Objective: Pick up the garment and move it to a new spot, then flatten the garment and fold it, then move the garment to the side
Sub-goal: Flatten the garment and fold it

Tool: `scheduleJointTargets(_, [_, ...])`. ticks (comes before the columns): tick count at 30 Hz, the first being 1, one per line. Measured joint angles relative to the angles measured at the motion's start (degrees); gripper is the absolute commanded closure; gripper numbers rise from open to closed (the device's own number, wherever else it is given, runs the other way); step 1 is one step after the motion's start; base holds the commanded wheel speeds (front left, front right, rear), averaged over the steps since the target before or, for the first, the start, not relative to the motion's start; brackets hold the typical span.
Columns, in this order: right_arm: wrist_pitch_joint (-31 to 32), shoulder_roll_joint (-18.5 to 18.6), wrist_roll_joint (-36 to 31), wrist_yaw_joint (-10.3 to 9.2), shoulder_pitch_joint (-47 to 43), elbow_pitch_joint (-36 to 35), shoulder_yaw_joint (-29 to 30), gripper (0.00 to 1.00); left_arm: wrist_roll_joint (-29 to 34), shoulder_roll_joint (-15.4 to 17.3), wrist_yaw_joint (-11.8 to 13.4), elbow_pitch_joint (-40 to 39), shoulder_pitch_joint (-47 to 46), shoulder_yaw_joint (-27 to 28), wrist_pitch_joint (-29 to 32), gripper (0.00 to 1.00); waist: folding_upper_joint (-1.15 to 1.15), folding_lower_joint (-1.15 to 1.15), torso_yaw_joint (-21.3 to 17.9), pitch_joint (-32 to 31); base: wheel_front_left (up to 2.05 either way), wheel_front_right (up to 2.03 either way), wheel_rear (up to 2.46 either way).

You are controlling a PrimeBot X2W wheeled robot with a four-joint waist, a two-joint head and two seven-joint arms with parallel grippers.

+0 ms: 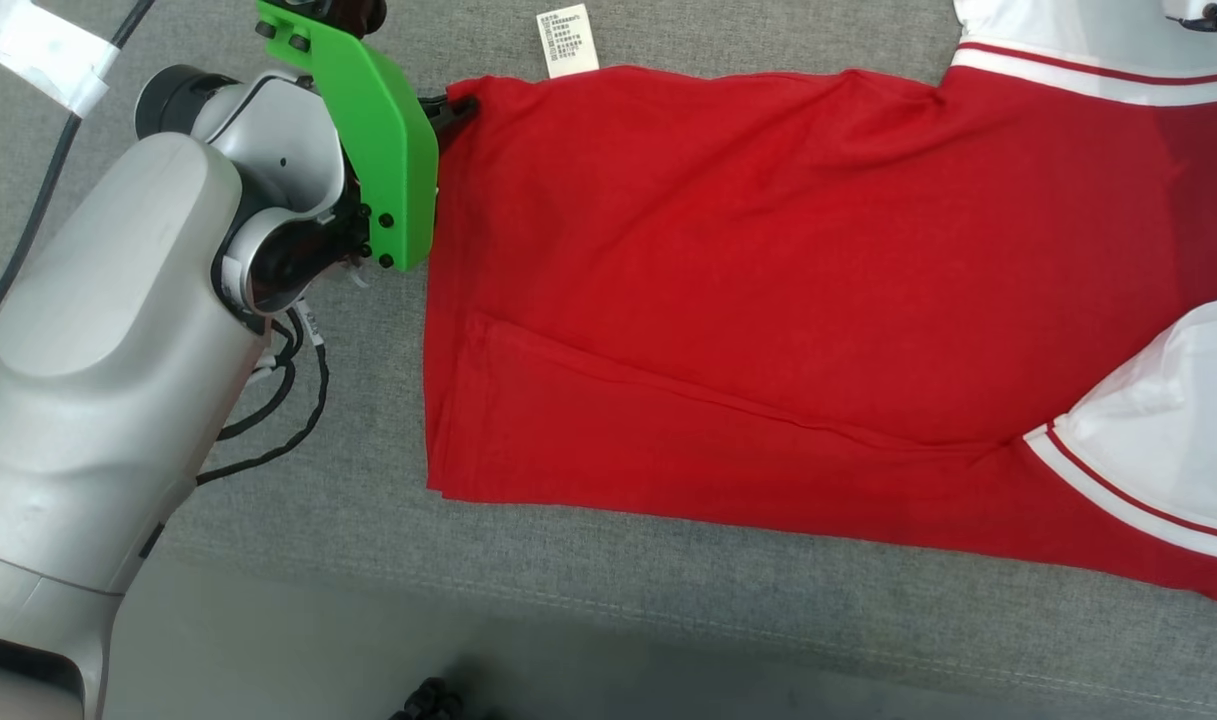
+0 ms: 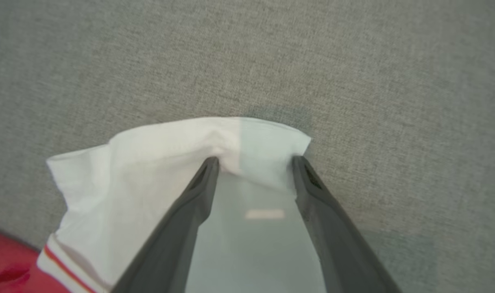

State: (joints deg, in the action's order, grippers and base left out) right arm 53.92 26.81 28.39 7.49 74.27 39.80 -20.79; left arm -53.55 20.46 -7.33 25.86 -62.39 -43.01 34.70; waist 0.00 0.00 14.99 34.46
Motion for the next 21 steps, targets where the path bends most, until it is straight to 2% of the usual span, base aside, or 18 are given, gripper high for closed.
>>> scheduleJointTargets(1, [0.0,0.2,0.2,0.00,0.0,-0.3,-0.6,0.58,-0.2,0.1,0.0,0.1,-0.2,-0.3,-0.1,1.00,0.00,0.00,0.0,0.1,0.00,0.00,0.00])
scheduleJointTargets(3, [-0.5,0.4,0.7,0.00,0.0,-0.8,-1.4,0.78,-0.4,0.2,0.0,0.2,-0.7,-0.7,-0.6,1.00,0.00,0.00,-0.1,0.1,0.00,0.00,0.00])
scheduleJointTargets(4, [-0.7,0.6,0.9,0.00,0.0,-1.0,-1.9,0.95,-0.7,0.2,0.0,0.4,-0.8,-1.0,-0.8,1.00,0.00,0.00,-0.2,0.2,0.00,0.00,0.00])
scheduleJointTargets(5, [-1.2,0.9,1.1,0.00,0.0,-1.1,-2.4,1.00,-0.8,0.3,0.0,0.5,-0.8,-1.2,-1.1,1.00,0.00,0.00,-0.2,0.2,0.00,0.00,0.00])
scheduleJointTargets(13, [-6.6,2.1,2.1,0.00,0.0,-1.3,-3.6,1.00,-1.8,1.1,0.0,2.4,-1.9,-2.3,-2.5,1.00,0.00,0.00,-1.2,0.0,0.00,0.00,0.00])
scheduleJointTargets(21, [-10.4,1.1,4.7,0.01,1.3,-1.9,-4.4,1.00,-2.9,2.3,-0.1,4.1,-2.4,-1.8,-4.0,1.00,0.00,0.00,-3.2,-0.8,0.00,0.00,0.00])
